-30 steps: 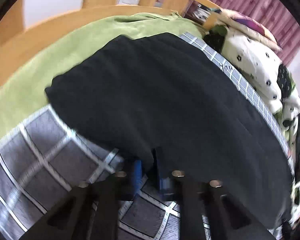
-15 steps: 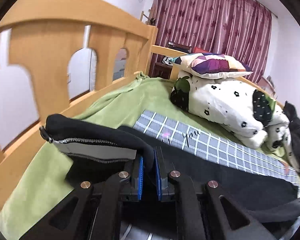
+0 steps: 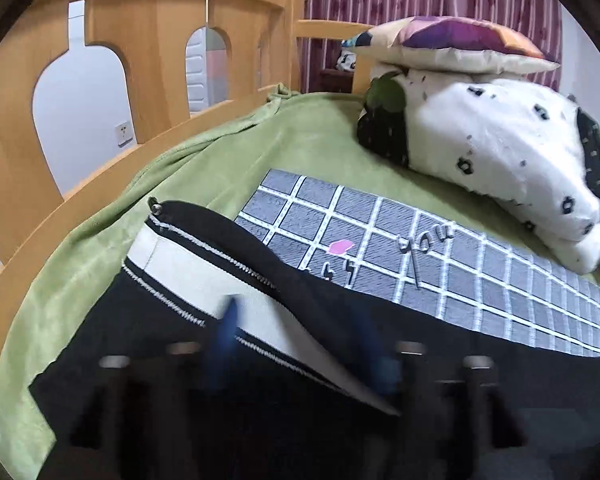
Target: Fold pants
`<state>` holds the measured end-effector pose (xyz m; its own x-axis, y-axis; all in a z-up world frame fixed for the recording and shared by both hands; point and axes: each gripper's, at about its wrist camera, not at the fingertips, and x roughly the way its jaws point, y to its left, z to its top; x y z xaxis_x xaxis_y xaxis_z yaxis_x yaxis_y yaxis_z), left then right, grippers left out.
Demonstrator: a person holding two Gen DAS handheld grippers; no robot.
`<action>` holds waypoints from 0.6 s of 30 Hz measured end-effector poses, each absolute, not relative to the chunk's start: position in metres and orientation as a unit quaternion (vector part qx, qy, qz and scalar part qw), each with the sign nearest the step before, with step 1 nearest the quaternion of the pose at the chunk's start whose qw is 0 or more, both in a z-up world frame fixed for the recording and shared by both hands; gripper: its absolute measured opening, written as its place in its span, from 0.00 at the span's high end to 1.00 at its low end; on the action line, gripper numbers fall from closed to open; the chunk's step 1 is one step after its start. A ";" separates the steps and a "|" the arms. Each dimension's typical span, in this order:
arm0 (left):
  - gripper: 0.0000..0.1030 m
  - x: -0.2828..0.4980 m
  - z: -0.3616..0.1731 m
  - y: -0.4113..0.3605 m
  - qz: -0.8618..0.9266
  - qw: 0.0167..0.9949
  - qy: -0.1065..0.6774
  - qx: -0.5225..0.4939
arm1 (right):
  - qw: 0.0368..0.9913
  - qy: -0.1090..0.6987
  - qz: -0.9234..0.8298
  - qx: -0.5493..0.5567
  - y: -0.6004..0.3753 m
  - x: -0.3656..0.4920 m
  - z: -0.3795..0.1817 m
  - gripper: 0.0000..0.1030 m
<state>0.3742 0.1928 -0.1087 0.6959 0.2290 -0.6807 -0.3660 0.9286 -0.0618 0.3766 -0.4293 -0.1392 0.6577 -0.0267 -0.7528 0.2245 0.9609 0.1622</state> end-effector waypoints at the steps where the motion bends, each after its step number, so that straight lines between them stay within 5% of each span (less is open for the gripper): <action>1: 0.32 0.360 -0.098 0.193 0.159 0.924 0.333 -0.097 | 0.902 0.408 -0.063 0.125 -0.430 0.371 -0.136 0.50; 2: 0.31 0.355 -0.092 0.190 0.159 0.928 0.323 -0.094 | 0.905 0.402 -0.059 0.129 -0.431 0.362 -0.130 0.37; 3: 0.28 0.344 -0.083 0.188 0.158 0.931 0.317 -0.086 | 0.909 0.390 -0.059 0.131 -0.432 0.355 -0.123 0.36; 11: 0.24 0.257 -0.071 0.182 0.128 0.927 0.346 -0.066 | 0.916 0.376 -0.057 0.125 -0.441 0.265 -0.080 0.33; 18: 0.24 0.190 -0.143 0.209 0.047 0.871 0.426 -0.239 | 0.899 0.401 -0.066 0.164 -0.453 0.189 -0.117 0.29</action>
<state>0.1902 0.2092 -0.1435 0.6326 -0.1208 -0.7650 -0.2860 0.8815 -0.3757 0.1893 -0.4526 -0.1168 0.6694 0.0130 -0.7428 0.2494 0.9379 0.2412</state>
